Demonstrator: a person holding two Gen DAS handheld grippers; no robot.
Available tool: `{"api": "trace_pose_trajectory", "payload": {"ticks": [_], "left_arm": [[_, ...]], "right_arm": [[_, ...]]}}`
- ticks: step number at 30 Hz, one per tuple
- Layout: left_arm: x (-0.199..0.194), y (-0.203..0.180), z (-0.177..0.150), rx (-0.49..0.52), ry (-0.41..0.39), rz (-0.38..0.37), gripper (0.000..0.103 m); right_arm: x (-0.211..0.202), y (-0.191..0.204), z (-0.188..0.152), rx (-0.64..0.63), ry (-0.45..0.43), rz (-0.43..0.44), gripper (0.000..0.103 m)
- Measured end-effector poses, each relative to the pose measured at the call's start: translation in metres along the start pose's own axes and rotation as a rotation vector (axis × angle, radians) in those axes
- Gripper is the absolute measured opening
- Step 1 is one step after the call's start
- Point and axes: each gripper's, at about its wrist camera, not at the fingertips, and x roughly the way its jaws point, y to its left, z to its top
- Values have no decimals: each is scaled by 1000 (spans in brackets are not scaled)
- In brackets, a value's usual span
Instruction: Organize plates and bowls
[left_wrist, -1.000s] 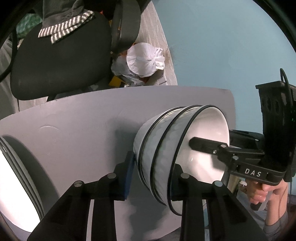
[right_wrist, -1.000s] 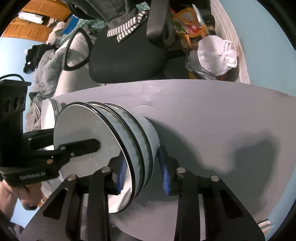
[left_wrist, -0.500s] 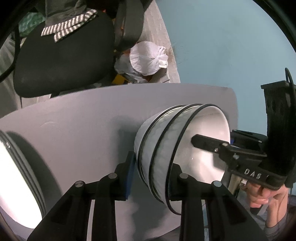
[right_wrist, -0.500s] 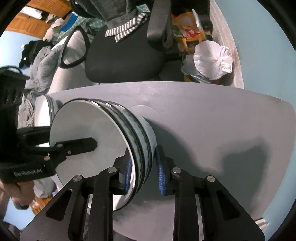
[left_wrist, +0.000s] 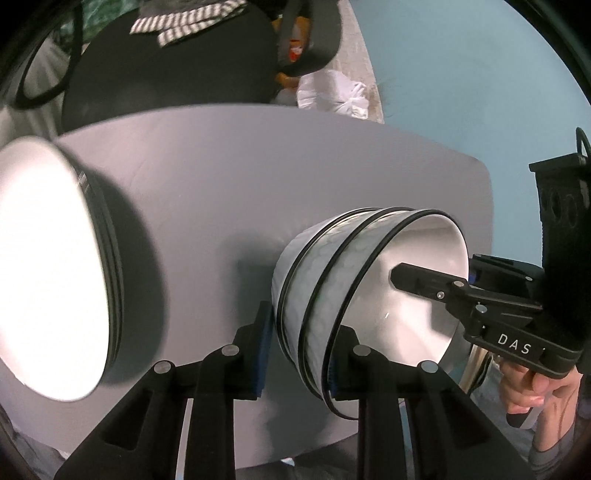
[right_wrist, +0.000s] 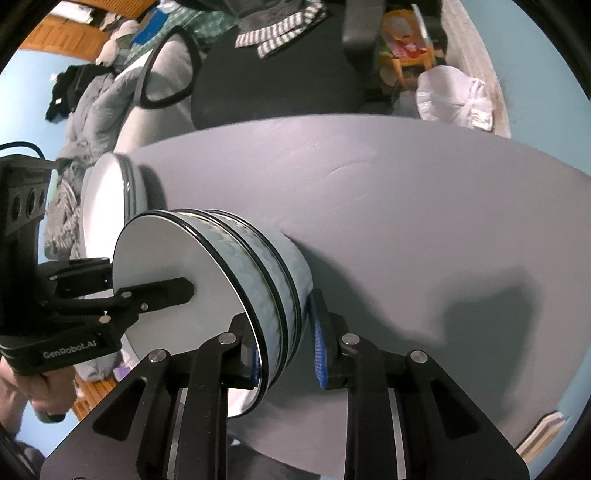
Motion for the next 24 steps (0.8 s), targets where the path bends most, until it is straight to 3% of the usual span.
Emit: {"api": "trace_pose_trajectory", "payload": {"ticks": [15, 24], "left_arm": [[10, 15, -3, -33, -10, -101, 34], [8, 19, -10, -23, -36, -106, 31]], "right_arm": [[11, 12, -8, 24, -24, -19, 23], [13, 16, -18, 10, -66, -28, 24]]}}
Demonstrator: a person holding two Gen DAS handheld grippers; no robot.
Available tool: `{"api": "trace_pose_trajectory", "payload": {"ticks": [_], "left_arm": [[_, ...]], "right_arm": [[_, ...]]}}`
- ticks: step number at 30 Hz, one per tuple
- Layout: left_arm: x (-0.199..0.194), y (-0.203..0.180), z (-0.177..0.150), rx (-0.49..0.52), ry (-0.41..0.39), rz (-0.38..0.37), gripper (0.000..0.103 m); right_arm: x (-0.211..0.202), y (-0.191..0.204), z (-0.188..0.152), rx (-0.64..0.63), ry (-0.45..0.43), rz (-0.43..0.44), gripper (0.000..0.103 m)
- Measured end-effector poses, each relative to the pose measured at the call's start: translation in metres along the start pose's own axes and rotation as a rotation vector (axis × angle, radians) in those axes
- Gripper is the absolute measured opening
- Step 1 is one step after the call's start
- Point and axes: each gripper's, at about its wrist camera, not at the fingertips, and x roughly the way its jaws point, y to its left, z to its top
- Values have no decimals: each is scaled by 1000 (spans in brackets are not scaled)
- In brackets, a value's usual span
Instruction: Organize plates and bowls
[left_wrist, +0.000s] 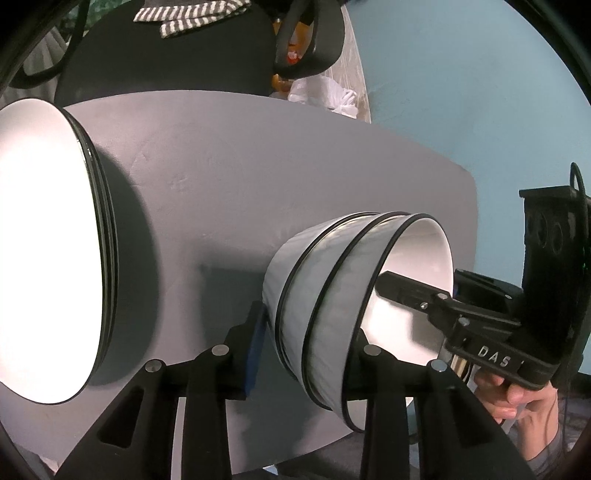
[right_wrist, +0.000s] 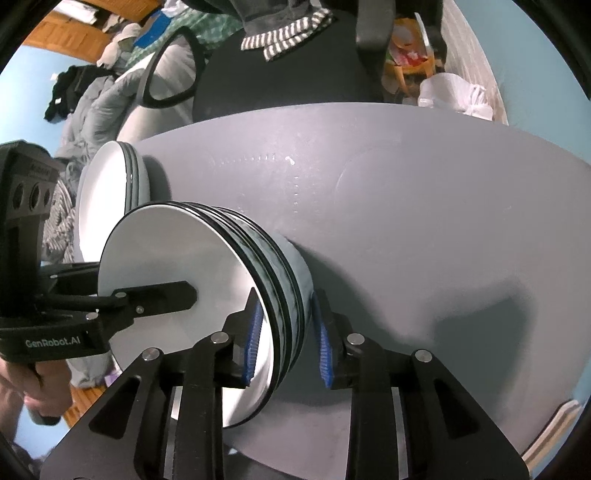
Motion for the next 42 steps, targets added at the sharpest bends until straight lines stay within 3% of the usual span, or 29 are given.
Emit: {"api": "trace_pose_trajectory", "payload": {"ticks": [3, 8, 18, 31, 42], "left_arm": [[-1, -1, -3, 21, 0, 10, 30], [-1, -3, -7, 36, -2, 29, 27], [-18, 17, -25, -23, -30, 42, 26], [-73, 53, -42, -79, -110, 57, 26], [-111, 106, -36, -193, -201, 45, 25]], "right_arm": [[-2, -7, -1, 44, 0, 34, 23], [-4, 2, -1, 25, 0, 19, 23], [-3, 25, -3, 18, 16, 41, 23], [-9, 95, 17, -119, -1, 19, 23], [1, 159, 48, -243, -14, 12, 23]]}}
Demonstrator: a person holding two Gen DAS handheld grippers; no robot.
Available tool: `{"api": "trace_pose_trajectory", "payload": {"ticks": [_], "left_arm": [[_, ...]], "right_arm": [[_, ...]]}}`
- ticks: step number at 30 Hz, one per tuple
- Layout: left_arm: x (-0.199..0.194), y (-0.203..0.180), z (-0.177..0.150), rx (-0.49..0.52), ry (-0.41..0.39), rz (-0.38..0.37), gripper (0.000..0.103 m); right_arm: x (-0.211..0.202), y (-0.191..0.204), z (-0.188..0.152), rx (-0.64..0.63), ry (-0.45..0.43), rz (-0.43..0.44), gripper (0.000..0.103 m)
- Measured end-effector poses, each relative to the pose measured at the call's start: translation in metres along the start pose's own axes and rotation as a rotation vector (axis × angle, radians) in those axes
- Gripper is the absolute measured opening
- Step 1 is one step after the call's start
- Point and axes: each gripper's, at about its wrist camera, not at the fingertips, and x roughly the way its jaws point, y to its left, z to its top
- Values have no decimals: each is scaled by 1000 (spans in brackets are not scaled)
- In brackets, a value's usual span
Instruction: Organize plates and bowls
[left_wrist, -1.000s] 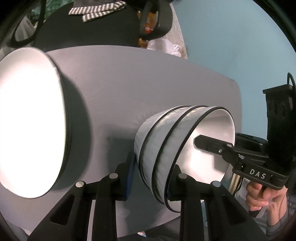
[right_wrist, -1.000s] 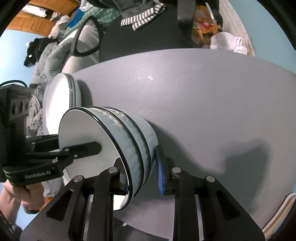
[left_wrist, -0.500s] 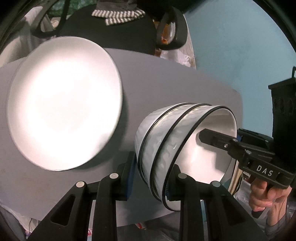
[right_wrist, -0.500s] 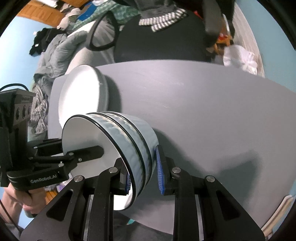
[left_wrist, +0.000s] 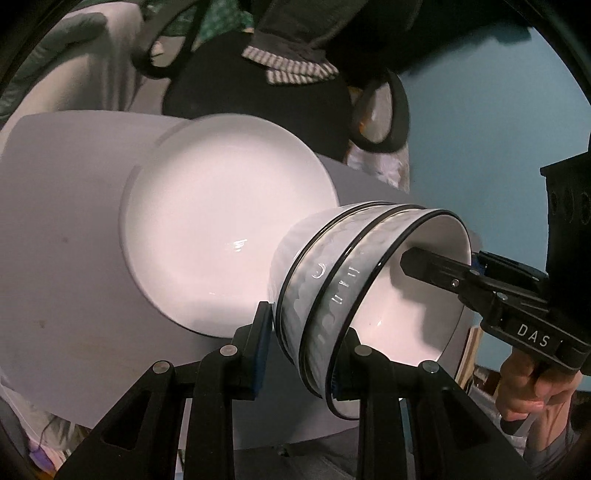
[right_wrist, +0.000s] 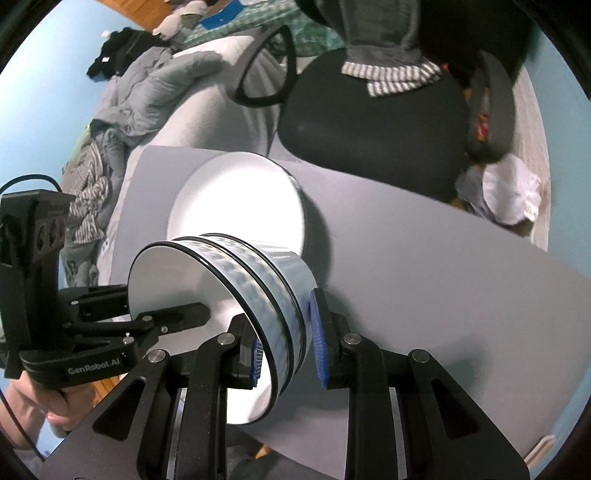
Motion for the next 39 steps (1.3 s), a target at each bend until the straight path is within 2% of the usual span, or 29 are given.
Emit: {"api": "trace_pose_trajectory", "payload": {"ticks": [9, 14, 20, 25, 31, 34, 36, 38, 39], "left_arm": [[1, 43, 26, -53, -11, 42, 25], [1, 57, 36, -52, -5, 63, 25], [-1, 63, 41, -47, -13, 61, 24], [-6, 61, 39, -40, -14, 53, 25], [-6, 64, 37, -44, -21, 26, 25], [-9, 67, 36, -53, -32, 38, 31], [-12, 66, 35, -50, -52, 57, 38], [-18, 67, 32, -51, -72, 86, 45], [-20, 67, 31, -54, -79, 96, 50]], "right_arm": [[35, 27, 36, -25, 21, 32, 23], [50, 32, 45, -8, 26, 33, 23], [55, 33, 53, 13, 27, 32, 22], [62, 34, 57, 9, 34, -20, 21], [61, 34, 55, 10, 24, -34, 21], [61, 35, 55, 17, 22, -32, 22], [59, 37, 56, 12, 5, -47, 25], [55, 40, 55, -2, -18, -88, 44], [53, 41, 55, -6, -28, -105, 50]]}}
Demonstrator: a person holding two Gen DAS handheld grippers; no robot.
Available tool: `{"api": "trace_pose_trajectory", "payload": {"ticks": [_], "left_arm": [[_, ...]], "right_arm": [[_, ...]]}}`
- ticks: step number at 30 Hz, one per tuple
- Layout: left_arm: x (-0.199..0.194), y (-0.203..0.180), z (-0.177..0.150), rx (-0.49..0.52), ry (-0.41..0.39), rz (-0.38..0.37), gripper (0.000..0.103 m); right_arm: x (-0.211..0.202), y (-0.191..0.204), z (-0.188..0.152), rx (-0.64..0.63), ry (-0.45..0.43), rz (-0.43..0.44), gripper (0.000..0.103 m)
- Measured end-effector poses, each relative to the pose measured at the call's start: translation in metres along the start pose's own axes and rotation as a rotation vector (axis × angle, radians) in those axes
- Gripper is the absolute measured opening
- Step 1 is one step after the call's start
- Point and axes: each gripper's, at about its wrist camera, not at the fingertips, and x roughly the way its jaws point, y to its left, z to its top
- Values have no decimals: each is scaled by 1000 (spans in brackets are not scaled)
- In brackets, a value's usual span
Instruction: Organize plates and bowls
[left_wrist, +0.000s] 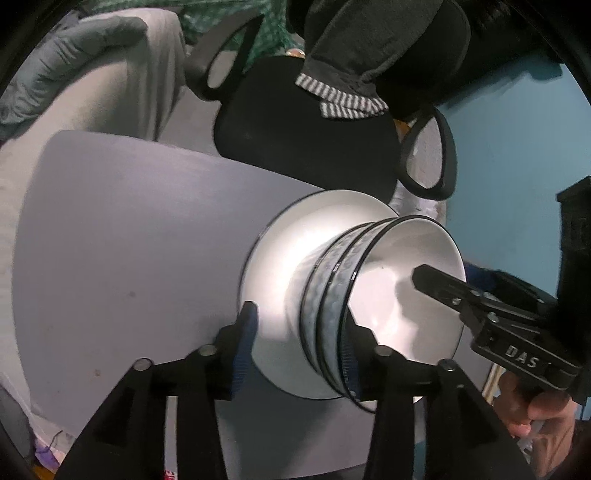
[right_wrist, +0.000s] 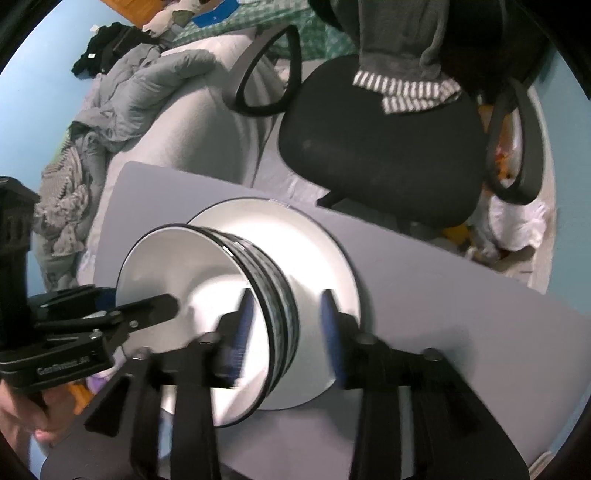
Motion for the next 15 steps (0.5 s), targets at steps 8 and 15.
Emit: {"api": "trace_pose_trajectory", "payload": {"ticks": [8, 15], "left_arm": [[-41, 5, -19, -16, -120, 45, 68], [-80, -11, -39, 5, -205, 26, 76]], "right_arm": [[-26, 9, -4, -37, -62, -136, 67], [-69, 25, -12, -55, -134, -207, 69]]}}
